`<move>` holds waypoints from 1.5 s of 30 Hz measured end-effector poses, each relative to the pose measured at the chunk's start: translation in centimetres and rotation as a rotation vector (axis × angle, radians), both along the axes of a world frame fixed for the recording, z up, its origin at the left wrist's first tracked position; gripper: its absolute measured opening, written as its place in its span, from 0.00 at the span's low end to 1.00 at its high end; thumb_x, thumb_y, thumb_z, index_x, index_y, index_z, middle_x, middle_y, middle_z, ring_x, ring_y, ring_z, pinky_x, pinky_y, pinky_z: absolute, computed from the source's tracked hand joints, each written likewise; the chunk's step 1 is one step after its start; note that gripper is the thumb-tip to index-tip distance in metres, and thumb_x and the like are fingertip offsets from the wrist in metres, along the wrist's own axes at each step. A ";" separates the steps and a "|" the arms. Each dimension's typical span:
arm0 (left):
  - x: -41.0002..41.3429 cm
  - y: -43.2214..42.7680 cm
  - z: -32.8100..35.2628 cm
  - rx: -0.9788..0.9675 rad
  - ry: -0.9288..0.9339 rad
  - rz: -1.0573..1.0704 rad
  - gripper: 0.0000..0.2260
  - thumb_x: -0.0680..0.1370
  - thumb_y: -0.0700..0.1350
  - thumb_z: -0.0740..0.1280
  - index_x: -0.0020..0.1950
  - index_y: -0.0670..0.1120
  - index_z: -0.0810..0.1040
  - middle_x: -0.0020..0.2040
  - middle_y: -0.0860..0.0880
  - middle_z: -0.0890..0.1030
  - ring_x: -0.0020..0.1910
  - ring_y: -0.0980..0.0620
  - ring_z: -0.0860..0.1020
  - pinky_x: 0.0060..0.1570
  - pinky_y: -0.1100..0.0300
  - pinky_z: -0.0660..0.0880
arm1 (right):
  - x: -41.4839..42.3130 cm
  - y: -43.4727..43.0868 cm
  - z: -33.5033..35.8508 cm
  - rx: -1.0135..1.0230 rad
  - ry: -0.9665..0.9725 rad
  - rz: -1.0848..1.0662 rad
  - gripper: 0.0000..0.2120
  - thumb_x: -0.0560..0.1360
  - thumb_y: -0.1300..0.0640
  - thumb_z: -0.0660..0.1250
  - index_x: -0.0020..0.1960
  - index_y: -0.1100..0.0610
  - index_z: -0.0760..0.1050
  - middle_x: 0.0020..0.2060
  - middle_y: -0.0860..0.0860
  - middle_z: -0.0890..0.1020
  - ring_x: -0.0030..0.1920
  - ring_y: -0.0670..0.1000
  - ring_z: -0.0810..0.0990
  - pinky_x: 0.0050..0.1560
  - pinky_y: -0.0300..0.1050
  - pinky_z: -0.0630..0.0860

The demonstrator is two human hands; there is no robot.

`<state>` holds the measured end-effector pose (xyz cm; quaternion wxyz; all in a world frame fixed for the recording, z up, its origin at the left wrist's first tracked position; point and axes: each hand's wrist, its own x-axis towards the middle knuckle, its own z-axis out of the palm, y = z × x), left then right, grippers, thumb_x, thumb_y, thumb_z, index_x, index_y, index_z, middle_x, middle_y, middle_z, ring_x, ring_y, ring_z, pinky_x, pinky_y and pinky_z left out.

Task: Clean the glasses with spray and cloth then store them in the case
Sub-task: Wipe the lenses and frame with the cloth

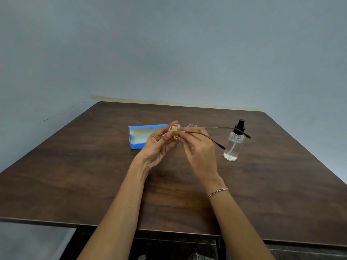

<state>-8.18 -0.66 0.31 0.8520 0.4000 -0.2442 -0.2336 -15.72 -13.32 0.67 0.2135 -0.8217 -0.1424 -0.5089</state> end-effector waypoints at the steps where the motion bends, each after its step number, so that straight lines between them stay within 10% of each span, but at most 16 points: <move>1: -0.1 -0.1 0.0 0.013 0.001 -0.016 0.28 0.54 0.49 0.83 0.52 0.47 0.84 0.49 0.47 0.84 0.46 0.54 0.83 0.43 0.63 0.80 | -0.1 -0.1 0.0 0.020 -0.001 -0.008 0.10 0.73 0.66 0.70 0.53 0.61 0.81 0.50 0.52 0.83 0.52 0.51 0.78 0.56 0.41 0.75; 13: 0.2 0.5 0.2 -0.054 0.037 0.078 0.30 0.55 0.50 0.83 0.55 0.47 0.82 0.50 0.42 0.84 0.47 0.51 0.83 0.43 0.63 0.80 | 0.3 -0.6 0.2 0.002 0.070 0.121 0.10 0.71 0.67 0.71 0.51 0.61 0.82 0.48 0.52 0.83 0.53 0.45 0.76 0.55 0.42 0.75; 20: -0.4 0.8 1.0 -0.133 0.133 0.118 0.26 0.60 0.49 0.78 0.55 0.45 0.80 0.52 0.37 0.82 0.50 0.44 0.83 0.45 0.60 0.81 | 0.0 -1.8 0.7 0.338 -0.025 -0.020 0.10 0.73 0.66 0.70 0.54 0.60 0.81 0.49 0.50 0.82 0.52 0.48 0.77 0.54 0.38 0.75; 30: -0.2 1.2 0.9 -0.201 0.200 0.066 0.26 0.62 0.47 0.79 0.57 0.43 0.77 0.55 0.34 0.80 0.52 0.42 0.82 0.45 0.58 0.81 | 0.6 -1.3 -0.1 0.114 0.158 -0.120 0.16 0.68 0.61 0.75 0.56 0.60 0.80 0.51 0.51 0.81 0.54 0.48 0.73 0.57 0.30 0.68; 39: -0.6 1.0 1.0 -0.194 0.252 0.033 0.14 0.77 0.47 0.59 0.58 0.42 0.75 0.52 0.35 0.81 0.48 0.44 0.83 0.40 0.60 0.81 | 0.4 -1.1 0.1 -0.083 0.073 -0.277 0.14 0.67 0.66 0.74 0.52 0.62 0.81 0.48 0.53 0.82 0.49 0.53 0.76 0.47 0.39 0.76; 45: -0.6 -0.1 0.8 -0.047 0.101 0.136 0.24 0.70 0.58 0.62 0.61 0.47 0.74 0.48 0.41 0.84 0.48 0.48 0.83 0.43 0.61 0.81 | 0.4 -1.3 0.1 -0.023 0.023 -0.251 0.12 0.68 0.66 0.71 0.51 0.62 0.81 0.45 0.53 0.82 0.49 0.50 0.73 0.51 0.37 0.70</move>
